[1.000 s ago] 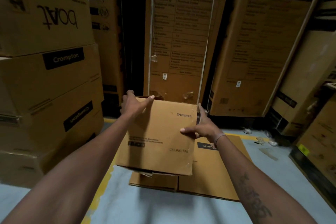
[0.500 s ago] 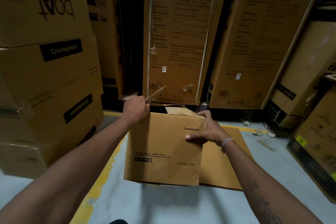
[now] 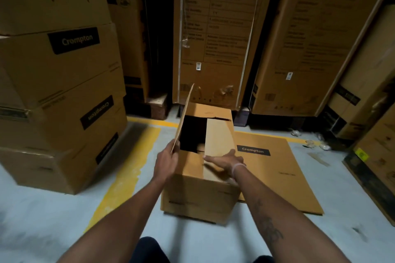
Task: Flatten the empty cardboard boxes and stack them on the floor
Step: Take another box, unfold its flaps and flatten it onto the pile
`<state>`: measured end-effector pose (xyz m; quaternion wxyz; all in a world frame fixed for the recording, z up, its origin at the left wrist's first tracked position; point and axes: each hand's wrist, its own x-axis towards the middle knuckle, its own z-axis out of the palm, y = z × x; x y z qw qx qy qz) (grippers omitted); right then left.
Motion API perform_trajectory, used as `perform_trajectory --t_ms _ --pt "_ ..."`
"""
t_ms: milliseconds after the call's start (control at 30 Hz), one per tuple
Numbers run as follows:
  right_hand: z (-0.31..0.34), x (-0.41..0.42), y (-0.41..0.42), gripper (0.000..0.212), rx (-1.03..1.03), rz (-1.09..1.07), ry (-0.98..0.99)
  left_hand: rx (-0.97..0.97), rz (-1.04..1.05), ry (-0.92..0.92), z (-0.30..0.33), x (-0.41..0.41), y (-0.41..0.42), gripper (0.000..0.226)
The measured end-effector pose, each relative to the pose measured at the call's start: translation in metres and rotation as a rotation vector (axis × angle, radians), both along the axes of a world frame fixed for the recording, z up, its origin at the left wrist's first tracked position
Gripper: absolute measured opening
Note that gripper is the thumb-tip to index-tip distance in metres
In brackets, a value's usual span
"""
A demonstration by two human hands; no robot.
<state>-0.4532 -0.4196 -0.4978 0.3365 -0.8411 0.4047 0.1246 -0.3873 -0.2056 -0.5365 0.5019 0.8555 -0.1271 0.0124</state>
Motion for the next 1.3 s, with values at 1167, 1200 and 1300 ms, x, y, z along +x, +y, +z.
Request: perform_trajectory --t_ms 1167,1200,1300 --pt "0.019 -0.024 -0.03 0.042 0.52 0.051 -0.241 0.884 -0.231 0.15 -0.034 0.061 0.02 0.032" --pt "0.021 -0.03 -0.037 0.051 0.541 0.039 -0.278 0.907 -0.246 0.146 -0.033 0.064 0.021 0.03" --pt "0.015 -0.041 -0.062 0.062 0.647 -0.075 -0.438 0.896 -0.268 0.13 -0.036 0.069 0.022 0.029"
